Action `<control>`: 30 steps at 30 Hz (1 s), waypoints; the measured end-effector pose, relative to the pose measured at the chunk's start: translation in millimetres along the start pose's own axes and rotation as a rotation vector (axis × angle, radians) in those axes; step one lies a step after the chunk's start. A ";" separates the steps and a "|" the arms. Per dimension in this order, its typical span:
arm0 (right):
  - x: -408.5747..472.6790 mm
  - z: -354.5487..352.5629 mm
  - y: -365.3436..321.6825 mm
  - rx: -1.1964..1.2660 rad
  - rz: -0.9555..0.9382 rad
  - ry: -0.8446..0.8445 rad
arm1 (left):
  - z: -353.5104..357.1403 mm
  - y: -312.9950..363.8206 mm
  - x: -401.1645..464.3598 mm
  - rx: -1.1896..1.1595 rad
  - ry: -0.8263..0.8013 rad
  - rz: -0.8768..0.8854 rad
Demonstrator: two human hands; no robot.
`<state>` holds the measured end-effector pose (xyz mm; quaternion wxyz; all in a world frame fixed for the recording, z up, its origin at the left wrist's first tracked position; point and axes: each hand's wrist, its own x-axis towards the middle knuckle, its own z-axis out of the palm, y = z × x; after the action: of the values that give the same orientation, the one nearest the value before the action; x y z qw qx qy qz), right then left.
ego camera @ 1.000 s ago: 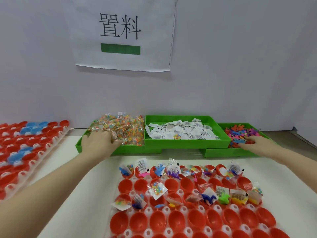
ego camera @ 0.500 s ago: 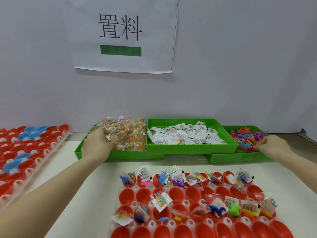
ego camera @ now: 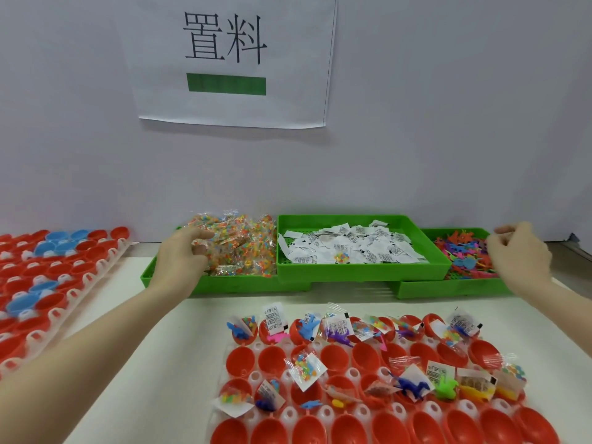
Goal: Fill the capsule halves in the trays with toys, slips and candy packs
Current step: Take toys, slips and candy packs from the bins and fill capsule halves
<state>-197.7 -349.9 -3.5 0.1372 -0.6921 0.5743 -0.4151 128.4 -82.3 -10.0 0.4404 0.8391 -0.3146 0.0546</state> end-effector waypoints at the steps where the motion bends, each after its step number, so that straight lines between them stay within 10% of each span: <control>1: -0.6 -0.2 -4.0 -0.004 -0.010 -0.007 | -0.3 -0.7 0.1 0.006 -0.026 0.017; 9: -28.3 17.5 -89.8 0.035 -0.430 -0.412 | -3.1 6.4 -5.1 0.258 0.060 0.151; 15: -45.2 46.6 -111.2 -0.419 -0.468 -0.657 | -3.0 14.0 -10.7 0.240 0.093 0.183; 21: -46.2 45.2 -105.0 -0.316 -0.438 -0.534 | -9.5 16.9 -10.6 -0.001 0.173 0.182; 30: -45.9 37.4 -103.5 -0.342 -0.584 -0.214 | -7.6 26.4 -8.5 -0.434 0.044 -0.307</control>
<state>-99.6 -287.5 23.3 -0.0456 -0.8797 0.3958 -0.2596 107.9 -83.3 10.1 0.6197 0.7617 -0.1782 -0.0634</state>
